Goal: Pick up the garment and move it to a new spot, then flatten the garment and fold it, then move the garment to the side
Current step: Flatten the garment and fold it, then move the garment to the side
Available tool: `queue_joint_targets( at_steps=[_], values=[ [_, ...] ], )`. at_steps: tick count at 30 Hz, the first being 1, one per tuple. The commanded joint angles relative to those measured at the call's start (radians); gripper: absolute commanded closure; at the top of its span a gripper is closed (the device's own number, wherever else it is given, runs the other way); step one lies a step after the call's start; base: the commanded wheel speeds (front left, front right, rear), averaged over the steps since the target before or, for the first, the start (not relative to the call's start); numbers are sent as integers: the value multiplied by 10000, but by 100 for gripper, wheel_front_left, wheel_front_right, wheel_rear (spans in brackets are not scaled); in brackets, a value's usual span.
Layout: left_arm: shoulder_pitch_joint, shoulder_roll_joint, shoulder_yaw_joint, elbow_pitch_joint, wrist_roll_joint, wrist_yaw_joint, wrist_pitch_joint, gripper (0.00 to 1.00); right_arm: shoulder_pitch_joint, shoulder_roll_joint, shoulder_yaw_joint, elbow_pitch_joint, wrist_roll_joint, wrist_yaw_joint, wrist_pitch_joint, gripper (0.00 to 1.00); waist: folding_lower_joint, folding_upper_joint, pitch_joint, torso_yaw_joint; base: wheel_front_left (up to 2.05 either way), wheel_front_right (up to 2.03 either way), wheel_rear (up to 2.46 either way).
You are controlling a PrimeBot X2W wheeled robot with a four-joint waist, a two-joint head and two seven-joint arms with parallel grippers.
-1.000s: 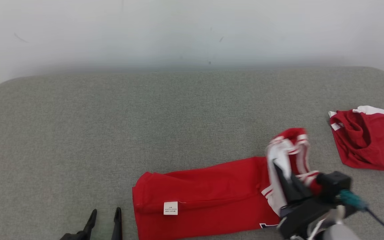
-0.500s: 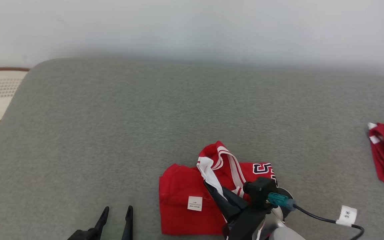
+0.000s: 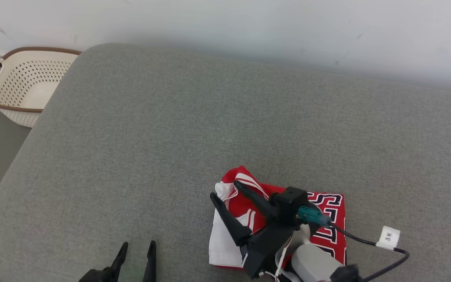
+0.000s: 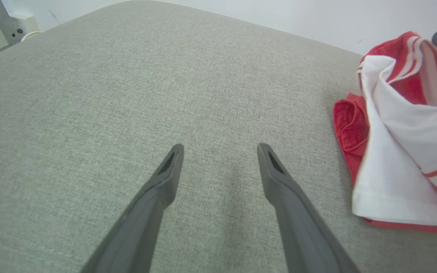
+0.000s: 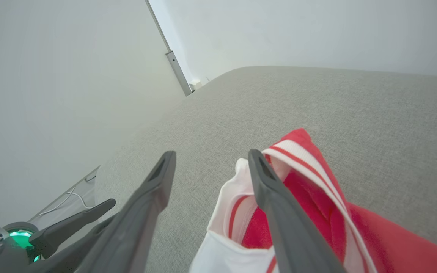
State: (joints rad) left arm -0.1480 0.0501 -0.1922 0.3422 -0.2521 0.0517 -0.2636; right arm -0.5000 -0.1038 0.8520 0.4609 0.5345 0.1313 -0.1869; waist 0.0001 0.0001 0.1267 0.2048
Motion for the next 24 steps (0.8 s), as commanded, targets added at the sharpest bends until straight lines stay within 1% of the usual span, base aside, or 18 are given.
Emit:
queue_joint_targets(
  at_steps=[1,4,6,11,16,19,24],
  values=[
    [-27,12,52,-3,5,18,-8,0,-24,-37,-1,-72,58,-9,-95,0,-1,-1,-65,-64,0,0,0],
    [17,10,104,-65,-23,35,-8,0,-36,-201,-321,-382,329,-9,-412,0,-1,-1,-206,-225,0,0,0],
    [75,14,115,-100,-18,25,-8,0,147,-422,-811,-632,414,-9,-588,0,-1,-1,-302,-337,0,0,0],
    [258,17,151,-161,19,43,-8,0,1146,-1007,-2290,-983,203,-9,-736,0,-1,-1,-502,-593,0,0,0],
    [286,17,161,-199,24,5,-8,0,2395,-1369,-3541,-779,33,-9,-761,0,-1,-1,-583,-684,0,0,0],
    [300,14,197,-239,76,-35,-8,0,2864,-1379,-3938,-530,-37,-7,-762,0,-1,-1,-526,-724,0,0,0],
    [149,14,160,-229,188,-39,-8,0,2950,-1218,-3971,-2,88,-9,-760,0,-1,-1,-361,-674,0,0,0]
  ],
)
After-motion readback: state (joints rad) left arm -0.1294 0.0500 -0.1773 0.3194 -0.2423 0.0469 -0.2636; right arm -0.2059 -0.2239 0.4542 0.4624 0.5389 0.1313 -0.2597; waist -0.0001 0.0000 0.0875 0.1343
